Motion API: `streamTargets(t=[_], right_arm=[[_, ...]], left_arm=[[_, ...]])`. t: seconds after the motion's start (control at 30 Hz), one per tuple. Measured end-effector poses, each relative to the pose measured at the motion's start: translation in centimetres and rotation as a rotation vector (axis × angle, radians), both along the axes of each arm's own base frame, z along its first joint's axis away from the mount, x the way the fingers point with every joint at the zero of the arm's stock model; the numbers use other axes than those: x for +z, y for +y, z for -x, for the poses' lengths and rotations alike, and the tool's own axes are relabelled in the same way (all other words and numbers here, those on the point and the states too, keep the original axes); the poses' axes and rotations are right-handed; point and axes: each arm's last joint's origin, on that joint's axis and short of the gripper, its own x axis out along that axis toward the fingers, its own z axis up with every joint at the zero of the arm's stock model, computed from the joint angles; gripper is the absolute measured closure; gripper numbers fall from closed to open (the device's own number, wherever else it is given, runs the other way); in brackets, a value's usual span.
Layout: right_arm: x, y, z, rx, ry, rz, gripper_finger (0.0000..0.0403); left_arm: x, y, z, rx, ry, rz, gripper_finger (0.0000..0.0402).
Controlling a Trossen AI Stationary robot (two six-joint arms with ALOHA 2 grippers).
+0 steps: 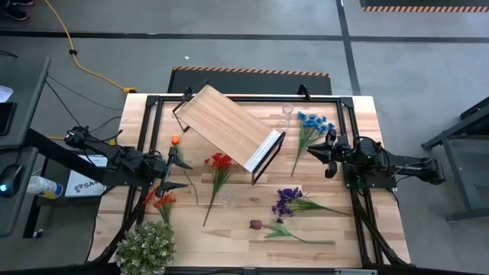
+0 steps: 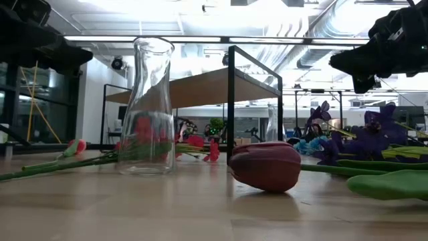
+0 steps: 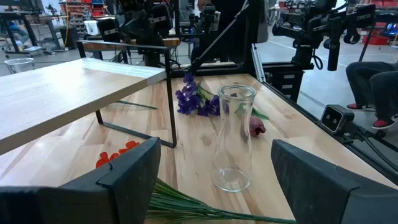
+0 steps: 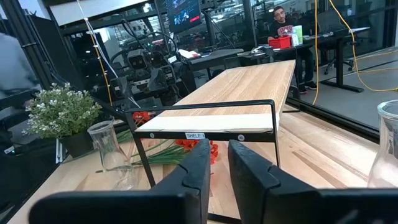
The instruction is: Pick and place flowers into a vace then onto a shelf
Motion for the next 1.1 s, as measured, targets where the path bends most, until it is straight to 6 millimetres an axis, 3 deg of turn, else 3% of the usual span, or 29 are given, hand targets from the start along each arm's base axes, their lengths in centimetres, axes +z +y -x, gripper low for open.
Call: streamTargets(t=[1.1], right_arm=[[0.0,0.0,0.0,0.0,0.0,0.0,0.0356]], left_arm=[[0.04,0.0,0.0,-0.002,-0.004,0.002,0.0064]])
